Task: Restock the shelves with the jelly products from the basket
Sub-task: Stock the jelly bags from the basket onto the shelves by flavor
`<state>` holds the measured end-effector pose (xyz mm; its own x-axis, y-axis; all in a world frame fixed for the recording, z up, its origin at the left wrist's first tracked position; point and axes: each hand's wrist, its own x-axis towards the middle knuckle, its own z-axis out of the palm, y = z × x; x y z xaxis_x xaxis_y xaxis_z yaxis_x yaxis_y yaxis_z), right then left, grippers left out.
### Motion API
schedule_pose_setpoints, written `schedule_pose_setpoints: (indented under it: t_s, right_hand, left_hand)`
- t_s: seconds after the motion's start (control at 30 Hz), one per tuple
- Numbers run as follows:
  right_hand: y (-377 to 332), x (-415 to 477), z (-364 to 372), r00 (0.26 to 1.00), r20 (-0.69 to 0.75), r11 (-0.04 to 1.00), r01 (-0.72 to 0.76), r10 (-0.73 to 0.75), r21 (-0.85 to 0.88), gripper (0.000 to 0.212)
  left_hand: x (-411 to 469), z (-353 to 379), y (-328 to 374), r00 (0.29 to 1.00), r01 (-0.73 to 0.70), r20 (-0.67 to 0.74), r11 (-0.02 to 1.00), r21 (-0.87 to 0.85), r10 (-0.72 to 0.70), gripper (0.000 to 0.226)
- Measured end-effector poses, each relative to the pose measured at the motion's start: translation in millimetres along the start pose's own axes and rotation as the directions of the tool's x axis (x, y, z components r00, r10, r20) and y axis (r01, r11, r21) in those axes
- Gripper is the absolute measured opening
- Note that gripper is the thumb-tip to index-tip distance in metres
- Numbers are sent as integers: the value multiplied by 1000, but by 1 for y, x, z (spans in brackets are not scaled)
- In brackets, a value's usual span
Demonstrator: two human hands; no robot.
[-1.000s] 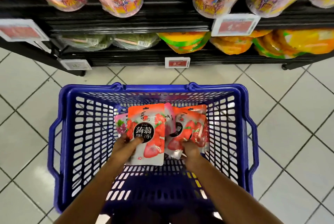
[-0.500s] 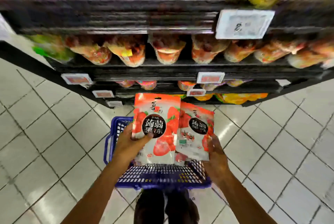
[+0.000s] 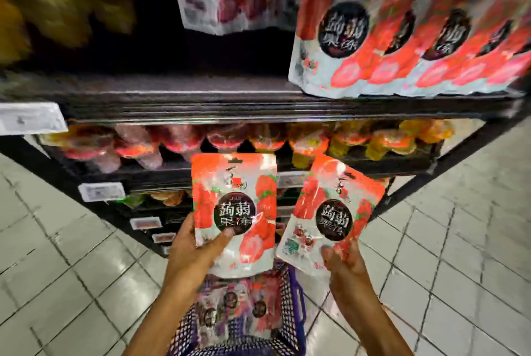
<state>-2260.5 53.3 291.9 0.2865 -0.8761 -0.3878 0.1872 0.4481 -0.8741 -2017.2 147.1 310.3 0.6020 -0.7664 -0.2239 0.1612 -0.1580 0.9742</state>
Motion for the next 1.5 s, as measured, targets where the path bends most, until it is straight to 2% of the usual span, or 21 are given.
schedule_pose_setpoints:
  t_s: [0.03,0.1,0.17,0.23,0.37,0.63,0.73,0.87,1.13,1.23,1.37,1.5]
  right_hand:
    - [-12,-4,0,1000,-2,1000,14,-14,15,52]
    - [-35,-11,0,997,-25,997,78,-79,-3,37]
    - [-57,-17,2,992,-17,992,121,-121,-34,28]
    - [-73,-24,5,989,-4,987,149,-149,-60,36]
    - [-116,-36,22,972,-20,962,230,-236,-146,44]
    - [-160,-37,69,933,46,910,360,-358,-206,58]
    - [-164,-24,85,922,67,898,388,-382,-210,62]
    - [-171,0,100,896,96,865,443,-433,-235,53]
    - [-194,49,128,857,168,825,514,-486,-235,49]
    - [-197,60,141,814,175,784,581,-554,-221,43]
    - [-201,74,156,763,153,737,646,-628,-197,42]
    - [-198,86,170,746,140,706,663,-651,-251,50]
  left_hand:
    - [0,2,11,1000,-13,8,1000,-15,13,53]
    - [-1,6,30,998,-27,52,999,-32,29,59]
    - [-2,10,50,995,-39,86,998,-50,43,45]
    - [-3,14,68,994,-36,105,997,-71,43,31]
    - [-8,10,112,994,-49,89,994,-102,58,33]
    - [-18,-16,164,997,-39,55,990,-136,47,19]
    - [-11,-19,169,998,-52,38,990,-132,57,20]
    - [3,-17,165,998,-55,-11,991,-123,54,25]
    - [23,-3,149,997,-35,-79,991,-132,25,17]
    - [25,1,145,996,-45,-86,992,-122,35,11]
    - [26,2,143,992,-74,-113,987,-140,59,21]
    - [29,3,142,984,-99,-161,984,-149,74,25]
